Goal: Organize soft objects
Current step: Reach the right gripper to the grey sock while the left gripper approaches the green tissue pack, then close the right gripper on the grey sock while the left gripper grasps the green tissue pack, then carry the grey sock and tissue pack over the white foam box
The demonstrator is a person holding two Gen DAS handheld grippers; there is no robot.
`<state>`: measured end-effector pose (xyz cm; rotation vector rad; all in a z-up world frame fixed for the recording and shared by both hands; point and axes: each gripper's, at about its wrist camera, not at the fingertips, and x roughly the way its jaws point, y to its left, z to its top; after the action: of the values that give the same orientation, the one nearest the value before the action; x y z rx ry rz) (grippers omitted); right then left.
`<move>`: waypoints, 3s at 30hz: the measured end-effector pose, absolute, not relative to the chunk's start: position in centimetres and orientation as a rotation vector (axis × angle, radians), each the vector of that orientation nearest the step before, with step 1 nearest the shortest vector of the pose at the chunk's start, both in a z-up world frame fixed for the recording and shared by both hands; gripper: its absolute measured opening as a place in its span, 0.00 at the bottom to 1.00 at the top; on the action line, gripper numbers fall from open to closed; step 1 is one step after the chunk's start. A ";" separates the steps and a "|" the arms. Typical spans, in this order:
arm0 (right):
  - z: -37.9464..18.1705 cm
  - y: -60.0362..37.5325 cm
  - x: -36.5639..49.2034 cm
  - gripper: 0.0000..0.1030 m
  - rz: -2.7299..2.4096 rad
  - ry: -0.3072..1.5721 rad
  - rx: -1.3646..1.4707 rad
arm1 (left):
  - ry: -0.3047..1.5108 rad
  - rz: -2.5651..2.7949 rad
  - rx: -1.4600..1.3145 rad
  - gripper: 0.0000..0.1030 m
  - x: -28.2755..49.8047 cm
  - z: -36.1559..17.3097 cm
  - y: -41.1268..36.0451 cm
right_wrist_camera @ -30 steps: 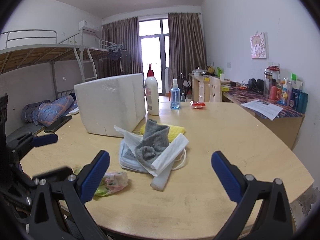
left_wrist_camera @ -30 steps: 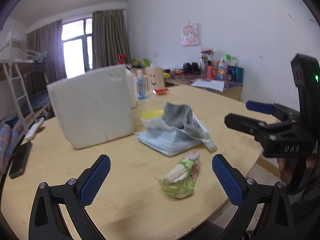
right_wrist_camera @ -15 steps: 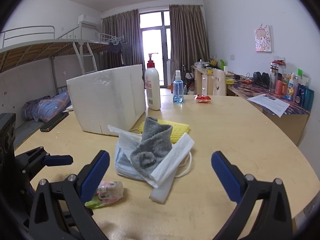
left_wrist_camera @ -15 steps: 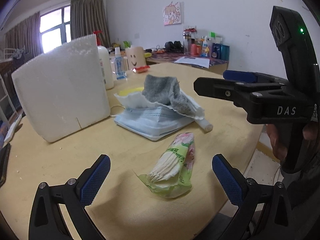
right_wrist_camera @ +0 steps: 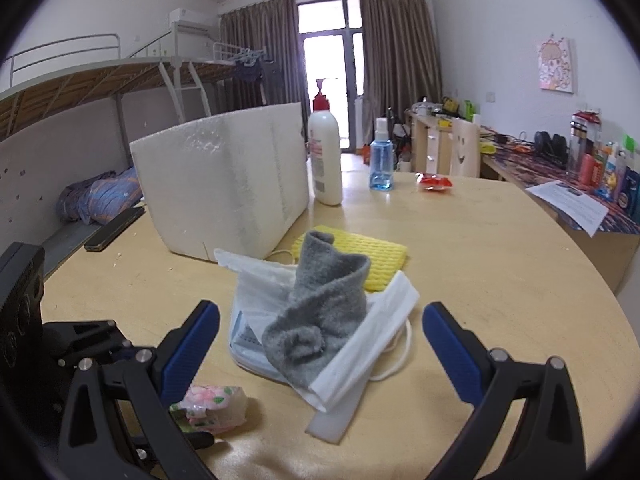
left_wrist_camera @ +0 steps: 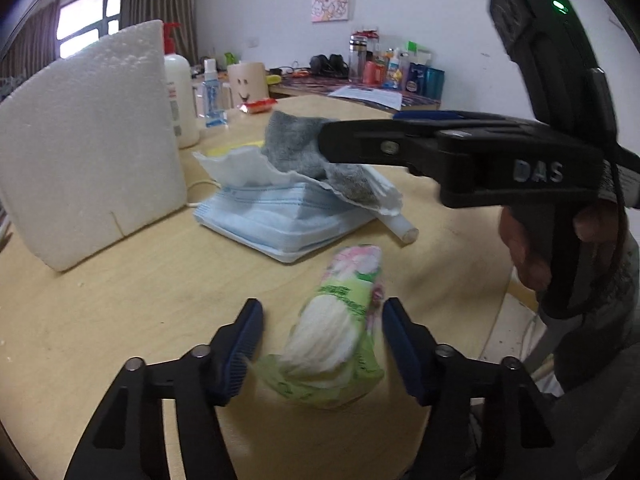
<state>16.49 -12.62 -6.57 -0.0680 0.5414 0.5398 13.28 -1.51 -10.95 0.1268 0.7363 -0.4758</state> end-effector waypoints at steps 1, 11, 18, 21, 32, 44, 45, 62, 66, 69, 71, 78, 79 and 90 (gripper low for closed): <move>-6.5 -12.5 16.7 0.99 0.544 0.545 -0.074 | 0.736 -0.478 0.125 0.57 13.4 -10.9 -1.6; -6.6 -10.6 19.1 0.78 0.559 0.612 -0.137 | 0.729 -0.497 0.090 0.29 13.1 -10.9 -1.2; -7.5 -10.1 20.3 0.59 0.543 0.671 -0.168 | 0.729 -0.507 0.073 0.28 13.1 -10.8 -1.2; -7.7 -10.2 20.4 0.45 0.536 0.685 -0.167 | 0.730 -0.506 0.062 0.28 13.1 -10.8 -1.1; -6.8 -11.3 20.1 0.12 0.536 0.666 -0.119 | 0.694 -0.485 0.078 0.23 12.4 -10.7 -0.8; -4.1 -12.7 18.7 0.10 0.533 0.588 -0.065 | 0.633 -0.438 0.063 0.23 10.9 -8.8 0.1; -3.7 -12.8 18.5 0.10 0.532 0.577 -0.062 | 0.627 -0.431 0.061 0.23 10.4 -8.7 0.2; -0.4 -14.4 15.7 0.11 0.522 0.458 -0.026 | 0.505 -0.298 0.069 0.23 8.0 -4.8 2.3; 0.3 -14.5 14.8 0.11 0.522 0.434 -0.019 | 0.472 -0.277 0.079 0.23 7.6 -3.8 2.4; 0.7 -14.5 14.2 0.11 0.524 0.417 -0.018 | 0.448 -0.264 0.080 0.23 7.2 -3.2 2.7; 1.0 -14.7 13.9 0.11 0.525 0.405 -0.018 | 0.433 -0.253 0.077 0.23 7.0 -2.6 2.9; 2.1 -14.7 12.6 0.11 0.525 0.363 -0.017 | 0.395 -0.202 0.079 0.23 7.1 -1.3 2.8; 2.1 -14.5 12.4 0.11 0.524 0.360 -0.019 | 0.390 -0.190 0.084 0.23 7.0 -1.3 2.9; -0.3 -10.1 11.2 0.11 0.502 0.354 -0.079 | 0.372 -0.110 0.087 0.23 6.3 -0.7 5.2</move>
<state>11.15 -10.15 -0.26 -0.0792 0.3538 0.5021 6.30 5.20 -0.70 0.0874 0.3716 -0.1104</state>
